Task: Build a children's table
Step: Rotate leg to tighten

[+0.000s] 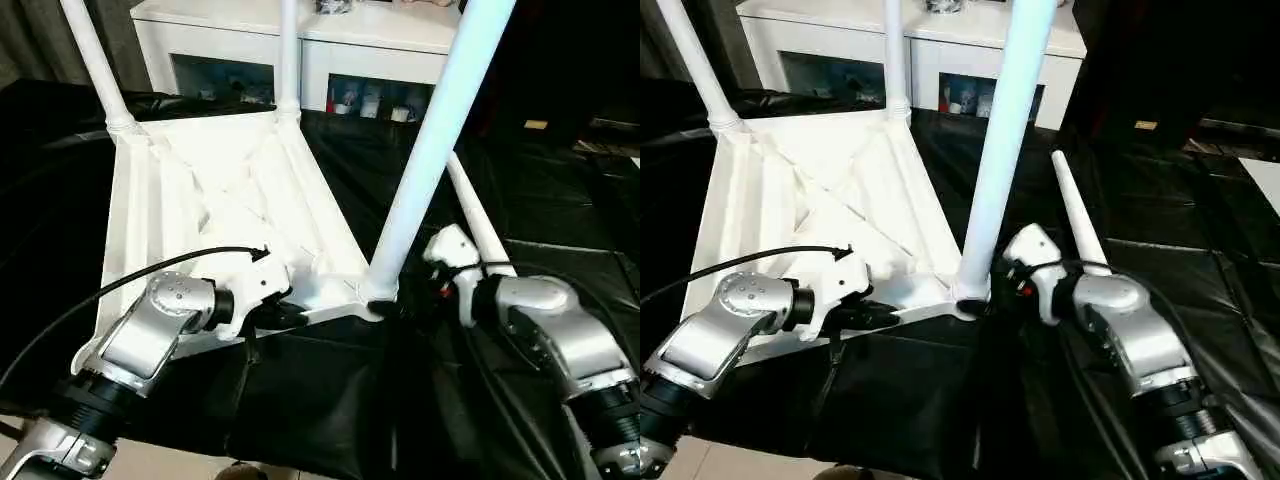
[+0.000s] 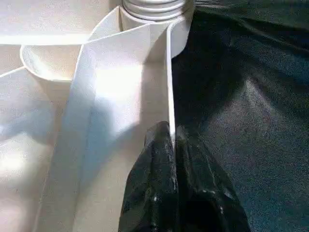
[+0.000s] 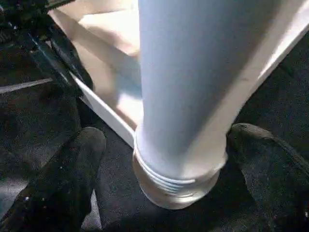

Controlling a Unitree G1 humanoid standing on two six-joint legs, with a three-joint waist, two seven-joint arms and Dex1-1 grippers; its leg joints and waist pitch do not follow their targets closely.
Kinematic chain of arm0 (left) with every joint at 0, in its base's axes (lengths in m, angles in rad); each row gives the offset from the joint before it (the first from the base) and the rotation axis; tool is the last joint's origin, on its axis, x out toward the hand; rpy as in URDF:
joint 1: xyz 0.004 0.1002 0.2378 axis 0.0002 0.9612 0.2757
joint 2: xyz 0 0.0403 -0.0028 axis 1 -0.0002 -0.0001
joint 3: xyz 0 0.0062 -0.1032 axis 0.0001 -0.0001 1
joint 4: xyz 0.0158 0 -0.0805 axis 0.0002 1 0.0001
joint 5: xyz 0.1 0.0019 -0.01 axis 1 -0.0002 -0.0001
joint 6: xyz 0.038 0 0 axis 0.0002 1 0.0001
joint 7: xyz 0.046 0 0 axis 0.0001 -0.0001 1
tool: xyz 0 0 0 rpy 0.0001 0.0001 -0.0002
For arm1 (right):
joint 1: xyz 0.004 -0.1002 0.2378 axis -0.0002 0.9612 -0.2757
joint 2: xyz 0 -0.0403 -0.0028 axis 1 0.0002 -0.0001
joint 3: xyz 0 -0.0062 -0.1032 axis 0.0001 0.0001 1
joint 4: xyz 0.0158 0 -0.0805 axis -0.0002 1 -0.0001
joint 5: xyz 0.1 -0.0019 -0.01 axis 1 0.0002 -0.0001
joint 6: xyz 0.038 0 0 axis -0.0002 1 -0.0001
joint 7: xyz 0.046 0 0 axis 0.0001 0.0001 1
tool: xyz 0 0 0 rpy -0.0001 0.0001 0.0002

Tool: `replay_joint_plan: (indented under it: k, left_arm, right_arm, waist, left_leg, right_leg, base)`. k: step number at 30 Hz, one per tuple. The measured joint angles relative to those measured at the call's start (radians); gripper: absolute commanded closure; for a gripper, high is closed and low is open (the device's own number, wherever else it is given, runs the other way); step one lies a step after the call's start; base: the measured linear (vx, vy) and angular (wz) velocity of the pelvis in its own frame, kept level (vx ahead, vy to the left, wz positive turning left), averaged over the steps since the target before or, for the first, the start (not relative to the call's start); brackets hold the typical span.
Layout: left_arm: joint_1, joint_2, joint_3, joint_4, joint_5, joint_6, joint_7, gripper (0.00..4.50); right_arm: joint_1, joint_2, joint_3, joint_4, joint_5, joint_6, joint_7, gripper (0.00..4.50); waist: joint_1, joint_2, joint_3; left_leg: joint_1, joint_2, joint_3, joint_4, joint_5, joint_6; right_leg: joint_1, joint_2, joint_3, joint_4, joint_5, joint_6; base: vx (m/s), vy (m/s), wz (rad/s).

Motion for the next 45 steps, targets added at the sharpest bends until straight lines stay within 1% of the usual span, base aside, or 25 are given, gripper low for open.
replay_joint_plan:
  k: [1, 2, 4, 6, 8, 11, 20, 21, 28, 30, 33, 34, 37, 38, 40, 41, 43, 45]
  left_arm:
    - [0.000, 0.000, 0.001, 0.000, 0.000, 0.000, 0.000, 4.50]
    - [0.000, 0.000, 0.001, 0.000, 0.000, 0.000, 0.000, 4.50]
    - [0.001, 0.000, 0.001, 0.000, 0.000, 0.000, -0.003, 4.50]
    - [0.001, 0.000, 0.001, 0.000, 0.000, 0.000, -0.004, 4.50]
    - [0.001, 0.000, 0.001, 0.000, 0.000, 0.000, -0.005, 4.50]
    - [0.001, 0.001, 0.001, 0.000, 0.000, 0.000, -0.005, 4.50]
    - [0.005, 0.010, 0.002, 0.000, 0.000, 0.000, -0.015, 4.50]
    - [0.005, 0.010, 0.002, 0.000, 0.000, 0.000, -0.015, 4.50]
    - [0.007, 0.012, 0.006, 0.002, 0.000, 0.000, -0.017, 4.50]
    - [0.008, -0.017, 0.018, 0.016, 0.011, 0.009, 0.026, 4.50]
    - [-0.009, -0.096, 0.033, 0.044, 0.045, 0.064, 0.146, 4.50]
    - [-0.019, -0.119, 0.031, 0.054, 0.053, 0.081, 0.177, 4.50]
    - [-0.036, -0.204, 0.031, 0.077, 0.073, 0.123, 0.282, 4.50]
    - [-0.051, -0.241, 0.032, 0.101, 0.083, 0.139, 0.326, 4.50]
    - [-0.075, -0.316, 0.041, 0.147, 0.099, 0.159, 0.413, 4.50]
    - [-0.094, -0.361, 0.041, 0.176, 0.118, 0.172, 0.465, 4.50]
    - [-0.101, -0.392, 0.038, 0.188, 0.127, 0.180, 0.498, 4.50]
    - [-0.112, -0.408, 0.036, 0.209, 0.136, 0.177, 0.521, 4.50]
  right_arm:
    - [-0.001, 0.008, 0.000, 0.007, -0.002, -0.005, -0.002, 0.05]
    - [-0.003, 0.021, 0.000, 0.022, -0.002, -0.008, -0.005, 0.22]
    - [-0.006, 0.037, -0.001, 0.036, 0.000, -0.008, -0.012, 0.22]
    - [-0.014, 0.046, -0.002, 0.054, 0.000, -0.012, -0.013, 0.51]
    - [-0.018, 0.052, -0.002, 0.073, 0.000, -0.022, -0.021, 0.61]
    - [-0.021, 0.062, -0.004, 0.099, -0.002, -0.032, -0.026, 0.94]
    - [-0.025, 0.078, -0.005, 0.137, -0.016, -0.060, -0.022, 1.67]
    - [-0.025, 0.079, -0.005, 0.139, -0.016, -0.062, -0.022, 1.73]
    - [-0.025, 0.097, -0.014, 0.158, -0.018, -0.076, -0.023, 1.78]
    - [-0.027, 0.153, -0.038, 0.187, -0.027, -0.075, -0.110, 1.78]
    - [-0.052, 0.274, -0.085, 0.250, -0.051, -0.064, -0.353, 1.78]
    - [-0.061, 0.299, -0.098, 0.264, -0.061, -0.061, -0.414, 1.78]
    - [-0.083, 0.360, -0.117, 0.300, -0.095, -0.054, -0.589, 1.78]
    - [-0.100, 0.388, -0.127, 0.326, -0.108, -0.054, -0.656, 1.78]
    - [-0.143, 0.444, -0.165, 0.395, -0.123, -0.061, -0.788, 1.78]
    - [-0.180, 0.473, -0.186, 0.449, -0.136, -0.073, -0.874, 1.78]
    - [-0.199, 0.481, -0.194, 0.485, -0.142, -0.086, -0.919, 1.78]
    - [-0.226, 0.494, -0.216, 0.547, -0.140, -0.133, -0.928, 1.78]
  waist:
    - [0.000, 0.000, 0.000]
    - [0.000, 0.000, 0.000]
    - [0.000, 0.000, 0.000]
    - [0.000, 0.000, 0.000]
    - [0.001, 0.000, 0.000]
    - [0.001, 0.000, 0.000]
    - [-0.001, -0.001, 0.001]
    - [0.000, -0.002, 0.001]
    - [-0.002, -0.003, 0.000]
    - [-0.007, -0.005, -0.001]
    - [-0.030, -0.003, -0.002]
    - [-0.032, -0.002, -0.003]
    - [-0.035, 0.000, -0.005]
    - [-0.034, 0.002, -0.006]
    - [-0.032, 0.004, -0.007]
    - [-0.033, 0.004, -0.007]
    - [-0.033, 0.004, -0.007]
    - [-0.035, 0.005, -0.007]
  left_leg:
    - [0.000, 0.000, 0.000, 0.001, 0.000, 0.000]
    - [0.000, 0.000, 0.000, 0.001, 0.000, 0.000]
    - [0.000, 0.000, 0.000, 0.002, 0.000, 0.000]
    - [0.000, 0.000, 0.000, 0.003, 0.001, 0.001]
    - [-0.001, 0.000, 0.000, 0.004, 0.001, 0.001]
    - [-0.001, 0.000, 0.000, 0.006, 0.001, 0.002]
    - [0.001, 0.001, 0.000, 0.008, 0.001, 0.001]
    - [0.001, 0.001, 0.000, 0.008, 0.001, 0.001]
    - [0.002, 0.001, 0.000, 0.008, 0.001, 0.001]
    - [0.005, 0.001, 0.000, 0.008, 0.001, 0.001]
    - [0.013, 0.000, 0.000, 0.008, 0.001, 0.000]
    - [0.013, 0.000, 0.000, 0.008, 0.002, 0.000]
    - [0.015, 0.000, -0.001, 0.007, 0.001, 0.000]
    - [0.015, -0.001, -0.001, 0.007, 0.001, 0.000]
    - [0.016, -0.002, -0.001, 0.007, 0.001, 0.000]
    - [0.017, -0.002, -0.001, 0.008, 0.001, 0.000]
    - [0.017, -0.003, -0.002, 0.007, 0.001, 0.000]
    - [0.016, -0.004, -0.002, 0.008, 0.001, 0.000]
  right_leg:
    - [0.000, 0.000, 0.000, 0.000, 0.000, 0.000]
    - [0.000, 0.000, 0.000, 0.001, 0.000, 0.000]
    - [0.000, 0.000, 0.000, 0.001, 0.000, 0.000]
    - [0.000, 0.000, 0.001, 0.001, 0.000, 0.000]
    - [0.000, 0.000, 0.001, 0.002, 0.000, 0.000]
    - [0.000, 0.000, 0.001, 0.004, 0.000, 0.000]
    - [-0.001, 0.000, 0.001, 0.009, 0.000, 0.000]
    - [0.000, 0.000, 0.001, 0.010, 0.000, 0.000]
    - [0.000, 0.000, 0.001, 0.010, 0.000, 0.000]
    - [0.001, 0.000, 0.002, 0.012, 0.000, 0.000]
    - [0.005, -0.001, 0.002, 0.012, 0.001, -0.001]
    - [0.006, -0.001, 0.002, 0.012, -0.001, 0.001]
    - [0.007, -0.001, 0.002, 0.011, -0.002, 0.004]
    - [0.007, -0.002, 0.002, 0.010, -0.002, 0.004]
    - [0.006, -0.002, 0.002, 0.010, -0.003, 0.004]
    - [0.005, -0.002, 0.002, 0.008, -0.003, 0.005]
    - [0.006, -0.004, 0.001, 0.006, -0.003, 0.005]
    - [0.007, -0.006, 0.000, 0.004, -0.003, 0.005]
  base:
    - [0.000, 0.000, 0.00]
    - [0.000, 0.000, 0.00]
    - [0.000, 0.000, 0.00]
    - [0.000, 0.000, 0.00]
    - [0.000, 0.000, 0.00]
    - [0.000, 0.000, 0.00]
    - [0.000, 0.000, 0.00]
    - [0.000, 0.000, 0.00]
    - [0.000, 0.000, 0.00]
    - [0.000, 0.000, 0.00]
    - [0.000, 0.000, 0.00]
    - [0.000, 0.000, 0.00]
    - [0.000, 0.000, 0.00]
    - [0.000, 0.000, 0.00]
    - [0.000, 0.000, 0.00]
    - [0.000, 0.000, 0.00]
    - [0.000, 0.000, 0.00]
    - [0.000, 0.000, 0.00]
